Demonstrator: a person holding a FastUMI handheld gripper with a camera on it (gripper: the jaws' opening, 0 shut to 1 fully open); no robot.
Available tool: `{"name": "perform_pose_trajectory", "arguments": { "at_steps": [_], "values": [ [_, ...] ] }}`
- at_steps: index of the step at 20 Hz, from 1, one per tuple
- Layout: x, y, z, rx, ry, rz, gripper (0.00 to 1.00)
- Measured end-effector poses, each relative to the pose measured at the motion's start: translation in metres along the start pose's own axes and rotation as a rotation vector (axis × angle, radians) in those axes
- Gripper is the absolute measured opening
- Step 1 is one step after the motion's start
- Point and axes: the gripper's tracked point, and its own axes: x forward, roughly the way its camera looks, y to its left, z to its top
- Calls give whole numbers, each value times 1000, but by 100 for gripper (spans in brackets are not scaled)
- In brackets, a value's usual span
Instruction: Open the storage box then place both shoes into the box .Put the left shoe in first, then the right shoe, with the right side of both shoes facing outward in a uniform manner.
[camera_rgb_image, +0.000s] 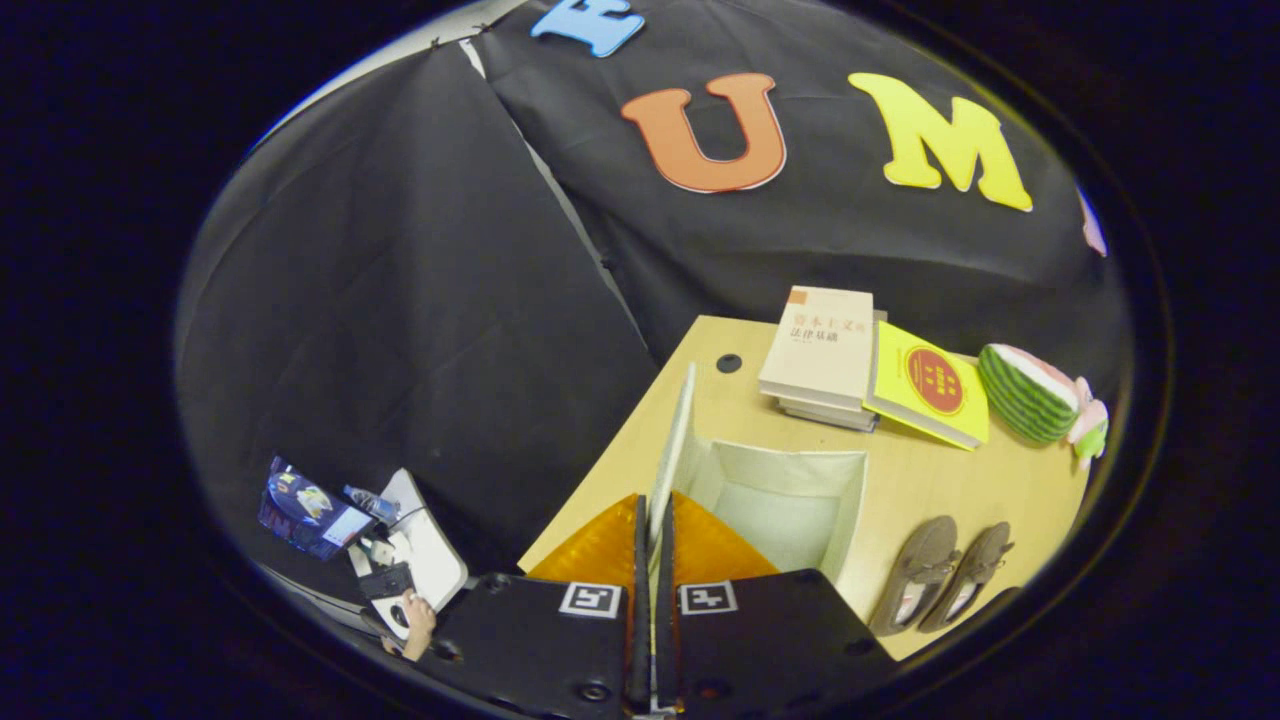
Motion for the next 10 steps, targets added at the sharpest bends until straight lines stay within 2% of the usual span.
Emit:
{"name": "perform_pose_trajectory", "arguments": {
  "at_steps": [4, 6, 7, 8, 10],
  "values": [
    [24, 34, 11, 88, -27, -32, 11],
    [37, 55, 6, 172, -18, 2, 12],
    [44, 60, 0, 193, 10, -4, 19],
    [46, 57, -4, 189, 23, -27, 40],
    [46, 35, 2, 103, -14, -141, 43]
  ]
}}
